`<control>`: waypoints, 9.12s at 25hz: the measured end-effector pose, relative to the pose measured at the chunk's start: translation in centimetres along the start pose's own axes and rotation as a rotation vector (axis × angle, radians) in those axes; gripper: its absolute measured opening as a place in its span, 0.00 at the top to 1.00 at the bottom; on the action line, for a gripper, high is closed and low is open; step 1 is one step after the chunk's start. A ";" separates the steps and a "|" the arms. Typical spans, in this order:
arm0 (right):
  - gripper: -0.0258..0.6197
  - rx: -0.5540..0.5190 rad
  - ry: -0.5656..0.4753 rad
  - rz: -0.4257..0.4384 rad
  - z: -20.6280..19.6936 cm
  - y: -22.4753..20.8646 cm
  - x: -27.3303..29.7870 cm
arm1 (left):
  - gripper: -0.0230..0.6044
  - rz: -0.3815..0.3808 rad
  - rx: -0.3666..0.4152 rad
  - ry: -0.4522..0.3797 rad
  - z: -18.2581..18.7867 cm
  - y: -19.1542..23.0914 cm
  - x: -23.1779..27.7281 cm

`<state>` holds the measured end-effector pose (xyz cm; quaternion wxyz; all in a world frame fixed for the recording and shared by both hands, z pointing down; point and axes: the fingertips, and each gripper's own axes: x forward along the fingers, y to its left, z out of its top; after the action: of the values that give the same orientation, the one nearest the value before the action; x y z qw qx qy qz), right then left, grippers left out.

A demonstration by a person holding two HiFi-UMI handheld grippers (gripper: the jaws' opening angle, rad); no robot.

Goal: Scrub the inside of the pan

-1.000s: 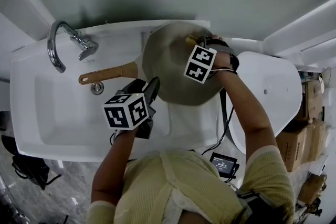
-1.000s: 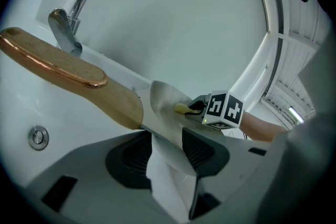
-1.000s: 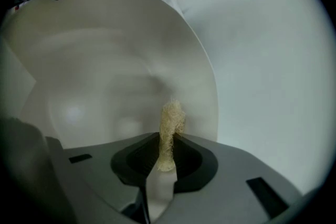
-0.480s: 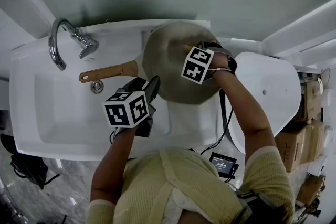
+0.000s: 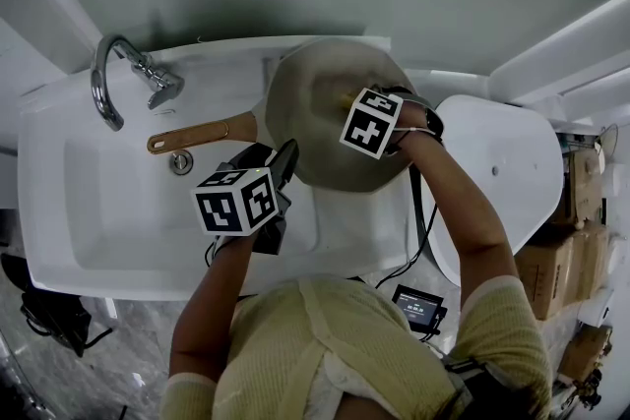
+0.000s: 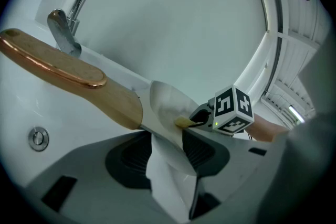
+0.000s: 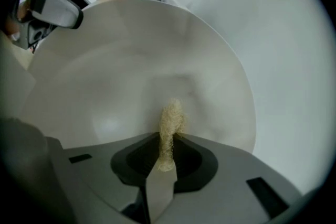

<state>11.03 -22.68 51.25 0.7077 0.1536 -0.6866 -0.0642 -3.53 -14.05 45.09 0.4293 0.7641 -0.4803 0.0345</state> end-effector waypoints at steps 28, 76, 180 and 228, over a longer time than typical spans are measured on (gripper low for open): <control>0.83 0.005 -0.103 0.459 1.8 9.8 -2.9 | 0.61 -0.009 0.007 -0.001 0.0 0.0 -0.1; 0.83 0.083 -0.340 0.547 1.4 4.6 -11.5 | 0.60 -0.002 0.016 -0.008 0.0 0.0 0.1; 0.83 -0.263 0.334 0.568 -6.2 8.8 -6.0 | 0.59 -0.003 0.045 -0.014 0.0 -0.3 -0.1; 0.83 0.080 -0.450 0.703 2.1 13.1 -12.5 | 0.59 -0.021 0.040 -0.007 -0.1 -0.2 -0.1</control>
<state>6.73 -6.80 43.37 0.5124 -0.0804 -0.8366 0.1761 -3.43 -13.90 44.95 0.4127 0.7776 -0.4730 0.0369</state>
